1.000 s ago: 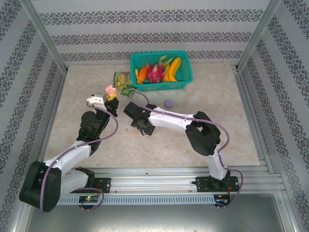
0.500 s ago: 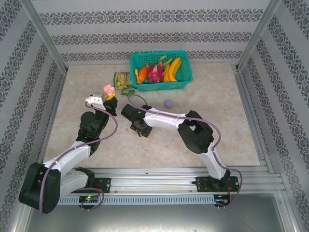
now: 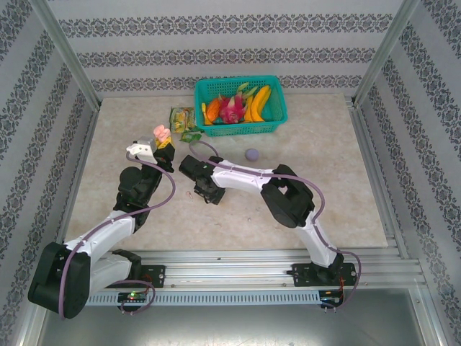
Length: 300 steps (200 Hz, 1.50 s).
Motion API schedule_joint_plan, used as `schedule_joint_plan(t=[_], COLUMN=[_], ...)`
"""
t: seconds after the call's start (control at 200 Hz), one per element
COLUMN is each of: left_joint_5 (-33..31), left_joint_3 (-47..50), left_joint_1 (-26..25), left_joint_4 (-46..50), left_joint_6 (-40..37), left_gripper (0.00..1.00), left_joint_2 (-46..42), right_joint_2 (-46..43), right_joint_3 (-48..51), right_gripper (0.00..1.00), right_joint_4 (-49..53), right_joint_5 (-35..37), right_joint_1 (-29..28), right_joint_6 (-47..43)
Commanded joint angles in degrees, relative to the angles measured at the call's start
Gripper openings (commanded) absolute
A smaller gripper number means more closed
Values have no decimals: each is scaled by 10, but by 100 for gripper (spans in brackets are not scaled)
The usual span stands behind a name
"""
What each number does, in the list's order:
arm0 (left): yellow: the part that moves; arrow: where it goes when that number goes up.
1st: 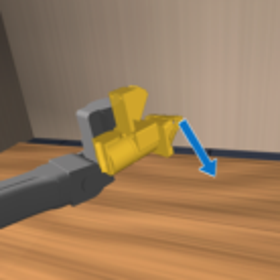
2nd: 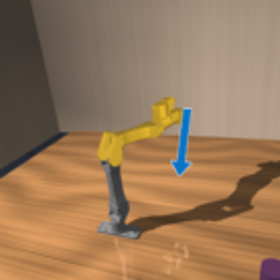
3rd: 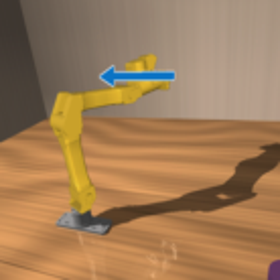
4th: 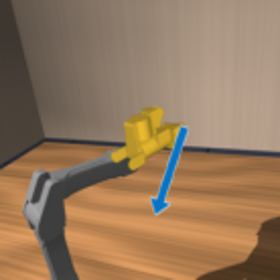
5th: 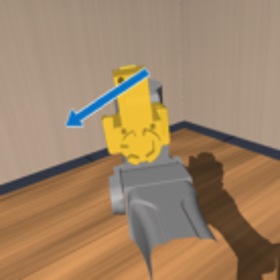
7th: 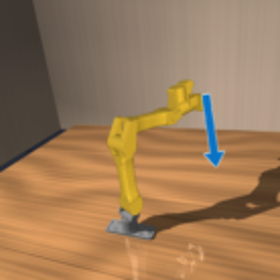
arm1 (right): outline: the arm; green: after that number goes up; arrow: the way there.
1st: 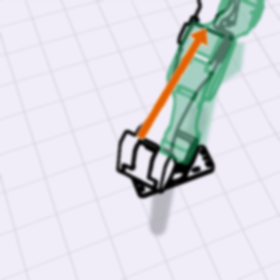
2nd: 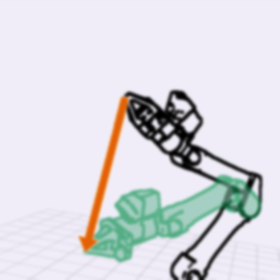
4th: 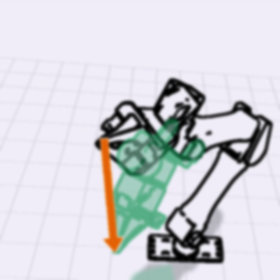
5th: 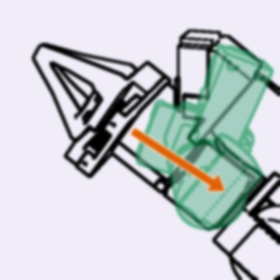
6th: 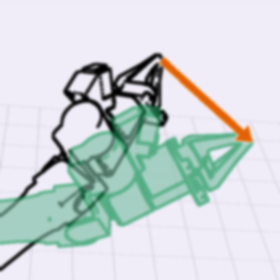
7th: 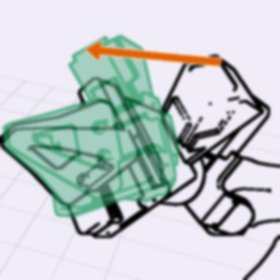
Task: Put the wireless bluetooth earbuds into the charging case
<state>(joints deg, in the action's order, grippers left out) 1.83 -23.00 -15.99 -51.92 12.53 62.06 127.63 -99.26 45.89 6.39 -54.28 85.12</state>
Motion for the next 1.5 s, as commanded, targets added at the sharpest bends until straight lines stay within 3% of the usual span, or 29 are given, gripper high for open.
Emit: schedule_joint_plan(t=[0.0, 0.719, 1.494], left_joint_5=[-9, -8, 10], left_joint_3=[8, 13, 11], left_joint_1=[7, 7, 6], left_joint_4=[-34, -29, -23], left_joint_6=[13, 18, 25], left_gripper=[0, 0, 0], left_joint_2=[-10, -21, -14], right_joint_2=[23, 15, -42], right_joint_3=[-34, -20, 64], right_gripper=[48, 30, 22], right_joint_4=[41, 63, 19], right_joint_5=[7, 26, 37], right_joint_1=[-8, 10, 33], right_joint_6=[-17, -113, -172])
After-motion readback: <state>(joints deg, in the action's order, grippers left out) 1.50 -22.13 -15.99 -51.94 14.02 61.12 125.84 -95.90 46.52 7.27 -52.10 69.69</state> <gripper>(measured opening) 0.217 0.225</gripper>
